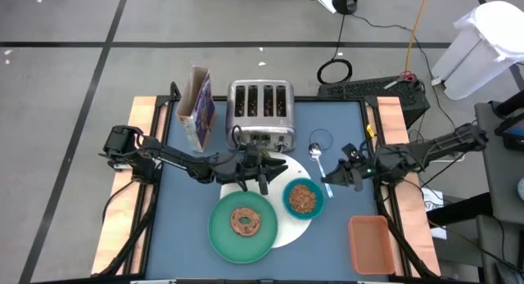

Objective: Arrange a breakfast setting
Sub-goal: Put the blue spoon to the right of the blue bowl

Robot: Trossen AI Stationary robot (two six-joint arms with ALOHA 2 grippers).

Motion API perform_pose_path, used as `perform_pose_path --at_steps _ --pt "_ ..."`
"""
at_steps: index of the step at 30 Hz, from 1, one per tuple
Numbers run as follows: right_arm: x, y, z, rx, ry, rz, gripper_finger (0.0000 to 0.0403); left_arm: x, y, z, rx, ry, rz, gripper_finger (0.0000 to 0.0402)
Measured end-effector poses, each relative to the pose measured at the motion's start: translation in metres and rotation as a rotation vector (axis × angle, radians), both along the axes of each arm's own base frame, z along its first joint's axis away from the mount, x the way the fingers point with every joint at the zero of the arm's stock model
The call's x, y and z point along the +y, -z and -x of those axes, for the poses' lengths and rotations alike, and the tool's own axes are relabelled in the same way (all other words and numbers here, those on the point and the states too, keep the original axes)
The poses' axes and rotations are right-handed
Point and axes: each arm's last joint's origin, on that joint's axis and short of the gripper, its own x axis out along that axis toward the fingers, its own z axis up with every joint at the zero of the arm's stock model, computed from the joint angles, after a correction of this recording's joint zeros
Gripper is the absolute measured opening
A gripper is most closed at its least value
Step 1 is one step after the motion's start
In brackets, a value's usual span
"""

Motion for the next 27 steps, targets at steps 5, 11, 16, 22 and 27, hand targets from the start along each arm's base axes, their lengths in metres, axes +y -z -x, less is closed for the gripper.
perform_pose_path --at_steps 5,11,16,22,27 --pt "0.007 0.007 0.012 0.123 -0.037 -0.110 0.0021 0.000 0.000 0.000 0.000 0.000 0.000 0.0129" --pt "0.004 0.019 0.032 0.293 -0.017 -0.166 0.0021 -0.003 0.000 0.000 -0.004 0.008 0.024 0.0129" --pt "-0.001 0.028 0.044 0.404 0.033 -0.169 0.0021 -0.009 0.000 0.001 -0.007 0.026 0.025 0.0129" --pt "-0.002 0.037 0.045 0.517 0.092 -0.200 0.0021 -0.018 0.000 0.003 -0.012 0.008 0.052 0.0129" --pt "-0.001 0.045 0.044 0.627 0.131 -0.218 0.0021 -0.027 0.000 0.006 -0.013 -0.028 0.057 0.0129"
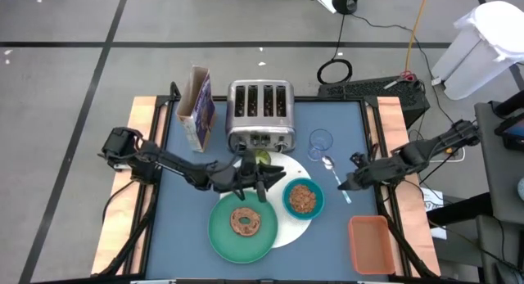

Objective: Arrange a breakfast setting
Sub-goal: Put the blue spoon to the right of the blue bowl

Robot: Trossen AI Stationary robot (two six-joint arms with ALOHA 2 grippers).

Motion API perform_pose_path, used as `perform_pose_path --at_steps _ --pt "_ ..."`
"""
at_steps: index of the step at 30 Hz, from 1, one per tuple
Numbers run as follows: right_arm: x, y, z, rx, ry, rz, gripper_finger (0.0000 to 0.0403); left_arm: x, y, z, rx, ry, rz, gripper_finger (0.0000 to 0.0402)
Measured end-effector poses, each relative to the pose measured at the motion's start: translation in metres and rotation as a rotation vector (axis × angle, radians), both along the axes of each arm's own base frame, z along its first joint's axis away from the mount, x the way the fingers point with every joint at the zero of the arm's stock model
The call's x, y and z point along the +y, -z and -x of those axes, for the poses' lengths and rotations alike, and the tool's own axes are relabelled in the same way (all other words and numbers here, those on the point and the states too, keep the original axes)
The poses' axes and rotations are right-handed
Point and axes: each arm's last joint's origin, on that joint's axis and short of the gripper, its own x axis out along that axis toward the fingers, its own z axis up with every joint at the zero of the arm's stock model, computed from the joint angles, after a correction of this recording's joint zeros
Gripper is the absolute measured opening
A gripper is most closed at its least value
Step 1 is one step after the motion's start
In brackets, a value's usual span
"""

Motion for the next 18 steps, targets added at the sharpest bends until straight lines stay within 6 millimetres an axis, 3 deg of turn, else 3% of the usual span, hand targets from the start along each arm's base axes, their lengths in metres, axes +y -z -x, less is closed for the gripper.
perform_pose_path --at_steps 7,18 --pt "-0.001 0.014 0.004 0.209 0.064 -0.010 0.0022 -0.010 0.000 0.003 0.000 -0.053 0.004 0.0129" --pt "0.006 0.023 -0.012 0.280 0.113 -0.020 0.0022 -0.017 0.000 0.005 0.000 -0.053 0.005 0.0129"
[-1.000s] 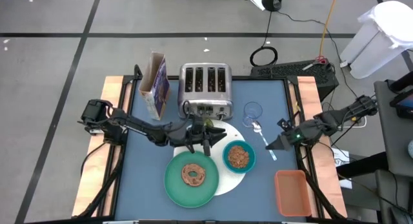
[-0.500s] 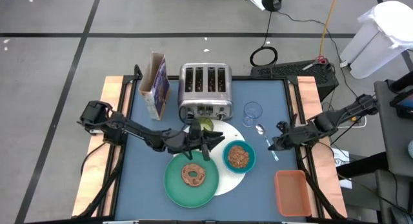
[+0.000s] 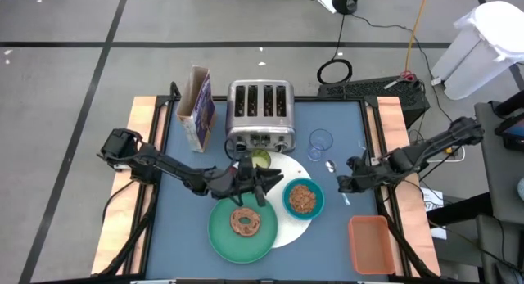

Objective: Arrange a breakfast setting
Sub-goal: Put the blue spoon to the right of the blue bowl

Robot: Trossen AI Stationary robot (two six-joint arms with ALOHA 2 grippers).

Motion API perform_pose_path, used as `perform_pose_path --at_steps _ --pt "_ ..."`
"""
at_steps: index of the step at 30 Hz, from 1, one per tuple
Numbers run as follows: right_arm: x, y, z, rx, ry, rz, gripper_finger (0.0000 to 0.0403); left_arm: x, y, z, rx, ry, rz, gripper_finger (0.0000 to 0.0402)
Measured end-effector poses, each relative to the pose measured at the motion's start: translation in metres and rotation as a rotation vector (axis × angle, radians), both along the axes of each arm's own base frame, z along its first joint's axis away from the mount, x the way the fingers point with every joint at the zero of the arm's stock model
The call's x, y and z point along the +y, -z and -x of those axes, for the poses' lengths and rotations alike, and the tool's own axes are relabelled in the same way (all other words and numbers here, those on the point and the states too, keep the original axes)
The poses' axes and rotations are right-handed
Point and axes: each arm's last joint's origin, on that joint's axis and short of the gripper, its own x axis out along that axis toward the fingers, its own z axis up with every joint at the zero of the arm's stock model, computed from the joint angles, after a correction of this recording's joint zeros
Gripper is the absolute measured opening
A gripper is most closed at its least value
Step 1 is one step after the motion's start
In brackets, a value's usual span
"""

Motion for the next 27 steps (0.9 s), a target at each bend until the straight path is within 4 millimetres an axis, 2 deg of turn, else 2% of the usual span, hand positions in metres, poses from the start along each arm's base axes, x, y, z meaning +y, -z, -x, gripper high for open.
perform_pose_path --at_steps 7,9,13,18,27 --pt "0.006 0.011 -0.014 0.031 0.033 0.000 0.0022 -0.003 0.000 0.001 0.000 0.008 0.000 0.0129" --pt "0.007 0.020 -0.018 0.017 0.071 -0.009 0.0022 -0.004 0.000 0.001 0.000 0.010 -0.001 0.0129" --pt "0.009 0.044 -0.024 -0.125 0.147 -0.100 0.0022 -0.004 0.000 0.001 0.001 0.011 -0.005 0.0129" --pt "0.007 0.070 -0.020 -0.236 0.229 -0.170 0.0022 -0.004 0.000 0.001 0.002 0.011 -0.007 0.0129" --pt "0.005 0.083 -0.011 -0.202 0.233 -0.140 0.0021 -0.004 0.000 0.001 0.003 -0.009 -0.008 0.0129"
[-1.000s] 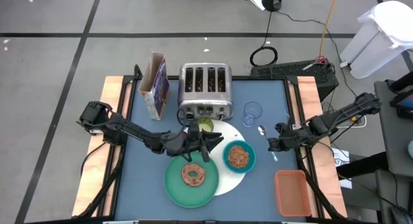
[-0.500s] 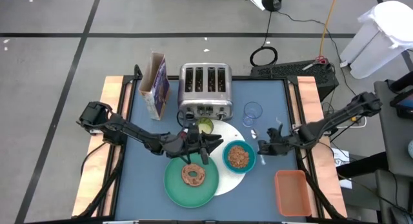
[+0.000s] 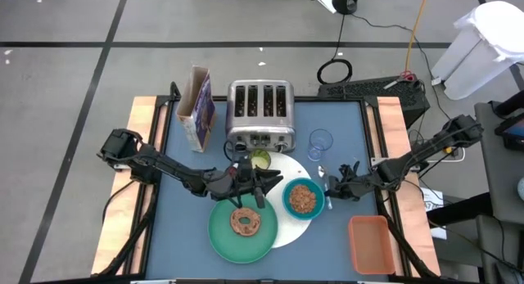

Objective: Arrange a breakfast setting
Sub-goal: Put the blue spoon to the right of the blue bowl

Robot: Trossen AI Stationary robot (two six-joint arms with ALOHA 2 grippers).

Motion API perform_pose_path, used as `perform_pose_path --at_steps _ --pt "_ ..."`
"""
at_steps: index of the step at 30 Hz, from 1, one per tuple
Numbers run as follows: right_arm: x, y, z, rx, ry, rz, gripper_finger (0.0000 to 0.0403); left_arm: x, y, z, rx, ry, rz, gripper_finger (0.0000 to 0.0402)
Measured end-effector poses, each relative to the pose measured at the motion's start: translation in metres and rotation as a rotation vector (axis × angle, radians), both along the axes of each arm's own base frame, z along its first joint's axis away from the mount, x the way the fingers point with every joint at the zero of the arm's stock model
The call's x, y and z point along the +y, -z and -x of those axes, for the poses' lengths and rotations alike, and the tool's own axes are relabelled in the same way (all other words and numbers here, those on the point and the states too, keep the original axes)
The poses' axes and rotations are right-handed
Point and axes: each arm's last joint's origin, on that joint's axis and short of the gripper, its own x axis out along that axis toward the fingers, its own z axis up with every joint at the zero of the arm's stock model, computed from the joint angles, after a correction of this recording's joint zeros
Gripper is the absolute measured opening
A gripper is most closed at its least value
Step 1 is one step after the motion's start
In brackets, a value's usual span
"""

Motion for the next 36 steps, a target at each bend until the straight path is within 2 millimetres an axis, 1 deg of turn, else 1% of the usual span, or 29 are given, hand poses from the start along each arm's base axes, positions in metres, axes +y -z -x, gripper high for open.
perform_pose_path --at_steps 10,15,36 --pt "-0.0011 0.0070 0.0020 0.028 -0.002 0.021 0.0026 0.0008 0.0000 -0.0002 0.000 -0.005 0.001 0.0129" --pt "-0.0011 0.0077 0.0022 0.034 -0.013 0.034 0.0034 0.0008 0.0000 -0.0002 0.000 -0.005 0.000 0.0129" --pt "-0.0012 0.0079 0.0023 0.037 -0.016 0.036 0.0038 0.0007 0.0000 -0.0002 0.006 -0.005 -0.025 0.0129"
